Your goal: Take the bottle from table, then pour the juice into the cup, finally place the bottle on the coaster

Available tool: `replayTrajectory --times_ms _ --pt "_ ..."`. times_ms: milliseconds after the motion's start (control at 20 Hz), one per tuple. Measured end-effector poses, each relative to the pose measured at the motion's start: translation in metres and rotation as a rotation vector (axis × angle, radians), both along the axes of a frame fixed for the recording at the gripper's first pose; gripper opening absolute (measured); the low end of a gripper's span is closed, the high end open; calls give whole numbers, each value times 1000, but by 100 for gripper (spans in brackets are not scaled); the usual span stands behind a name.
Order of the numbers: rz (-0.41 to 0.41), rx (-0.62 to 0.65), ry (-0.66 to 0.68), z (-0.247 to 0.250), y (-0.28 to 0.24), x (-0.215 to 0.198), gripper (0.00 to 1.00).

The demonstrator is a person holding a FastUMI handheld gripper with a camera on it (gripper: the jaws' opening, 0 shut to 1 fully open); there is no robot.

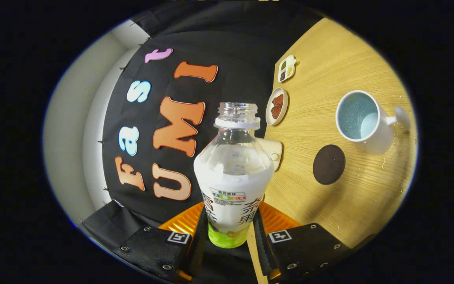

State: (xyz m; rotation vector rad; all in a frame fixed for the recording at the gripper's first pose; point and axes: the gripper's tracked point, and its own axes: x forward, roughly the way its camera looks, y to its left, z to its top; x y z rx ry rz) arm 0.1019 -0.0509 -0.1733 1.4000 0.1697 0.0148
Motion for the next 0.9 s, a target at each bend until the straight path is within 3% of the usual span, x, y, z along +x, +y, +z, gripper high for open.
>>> replayTrajectory --times_ms 900 --pt "-28 258 6 0 -7 12 58"
